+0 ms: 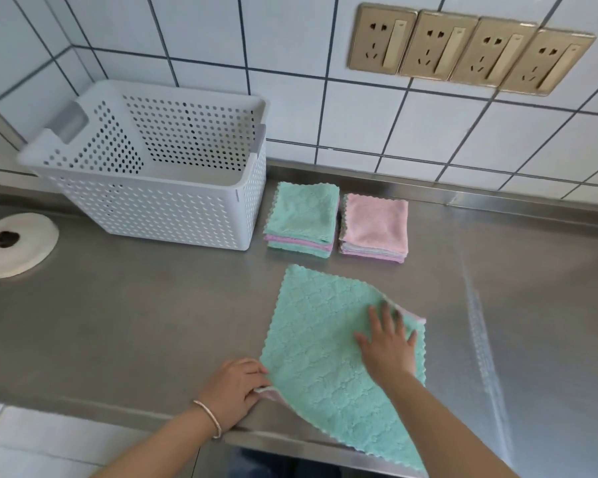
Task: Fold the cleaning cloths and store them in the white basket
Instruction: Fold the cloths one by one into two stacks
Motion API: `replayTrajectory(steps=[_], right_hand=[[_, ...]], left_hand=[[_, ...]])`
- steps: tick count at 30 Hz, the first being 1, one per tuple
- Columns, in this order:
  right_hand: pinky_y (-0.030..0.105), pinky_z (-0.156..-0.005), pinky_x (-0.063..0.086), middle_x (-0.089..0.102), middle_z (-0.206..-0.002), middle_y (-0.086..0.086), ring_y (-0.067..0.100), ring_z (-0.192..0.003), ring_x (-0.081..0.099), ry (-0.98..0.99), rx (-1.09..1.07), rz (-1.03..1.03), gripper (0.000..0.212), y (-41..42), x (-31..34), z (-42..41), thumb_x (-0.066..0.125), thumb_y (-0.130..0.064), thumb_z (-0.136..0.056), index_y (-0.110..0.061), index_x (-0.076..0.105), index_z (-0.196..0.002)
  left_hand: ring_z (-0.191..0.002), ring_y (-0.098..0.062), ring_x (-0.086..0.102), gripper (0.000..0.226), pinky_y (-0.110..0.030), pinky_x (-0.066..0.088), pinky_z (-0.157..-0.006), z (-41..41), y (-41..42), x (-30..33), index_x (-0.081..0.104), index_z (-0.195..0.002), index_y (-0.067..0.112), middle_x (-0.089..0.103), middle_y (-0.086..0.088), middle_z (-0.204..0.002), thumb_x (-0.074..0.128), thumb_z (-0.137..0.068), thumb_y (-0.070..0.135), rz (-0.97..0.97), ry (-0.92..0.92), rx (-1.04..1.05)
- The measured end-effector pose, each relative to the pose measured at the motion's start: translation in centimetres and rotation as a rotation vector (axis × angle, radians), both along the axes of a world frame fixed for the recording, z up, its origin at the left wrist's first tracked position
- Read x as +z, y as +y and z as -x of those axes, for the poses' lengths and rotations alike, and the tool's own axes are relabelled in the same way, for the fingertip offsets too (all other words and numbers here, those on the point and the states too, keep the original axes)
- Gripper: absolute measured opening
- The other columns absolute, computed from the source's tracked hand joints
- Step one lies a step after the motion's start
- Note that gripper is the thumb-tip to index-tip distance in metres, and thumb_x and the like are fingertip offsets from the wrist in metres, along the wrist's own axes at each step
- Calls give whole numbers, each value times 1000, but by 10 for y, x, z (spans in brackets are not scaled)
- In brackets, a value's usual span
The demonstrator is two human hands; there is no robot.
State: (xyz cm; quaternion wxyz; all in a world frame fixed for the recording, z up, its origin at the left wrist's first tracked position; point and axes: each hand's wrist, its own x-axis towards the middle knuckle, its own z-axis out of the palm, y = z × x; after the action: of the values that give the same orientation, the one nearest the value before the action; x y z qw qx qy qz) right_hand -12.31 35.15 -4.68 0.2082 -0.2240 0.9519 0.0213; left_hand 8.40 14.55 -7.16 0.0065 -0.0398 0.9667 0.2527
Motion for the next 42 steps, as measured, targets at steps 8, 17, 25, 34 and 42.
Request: replayTrajectory(steps=[8,17,25,34,42], right_hand=[[41,-119,7,8,-158,4,22,-146,6,8,-2,45,69,5,25,14,24,-58,-93,-19,14,-149],[24,-78,42,60,-99,-5,17,-95,58,-169,335,141,29,15,49,-73,47,-33,-89,-20,62,-110],[22,-53,32,51,-62,-3,11,-56,44,-462,-251,219,26,88,61,-23,64,-29,-83,-20,52,-61],[44,-94,49,69,-98,10,28,-93,64,-586,-591,557,5,104,53,0,64,-17,-85,-15,64,-90],[28,-71,36,63,-94,12,23,-83,51,-244,-625,525,14,67,24,33,54,-20,-91,-10,61,-98]], left_hand=[[-97,-7,60,52,-18,48,-85,9,1,15,72,-95,25,69,10,-97,32,-72,50,-82,-194,81],[-77,-23,59,23,-28,41,-64,31,2,48,64,-99,18,64,1,-79,45,-89,27,-254,-213,330],[-56,-12,37,28,-18,29,-50,37,-10,63,46,-67,23,42,8,-56,45,-94,31,-290,-307,282],[-67,-18,45,27,-26,32,-60,57,-18,68,47,-73,16,51,2,-66,42,-93,32,-334,-487,296],[-124,-31,48,40,-32,37,-98,121,-19,52,46,-132,4,51,-15,-137,37,-98,21,-274,-453,547]])
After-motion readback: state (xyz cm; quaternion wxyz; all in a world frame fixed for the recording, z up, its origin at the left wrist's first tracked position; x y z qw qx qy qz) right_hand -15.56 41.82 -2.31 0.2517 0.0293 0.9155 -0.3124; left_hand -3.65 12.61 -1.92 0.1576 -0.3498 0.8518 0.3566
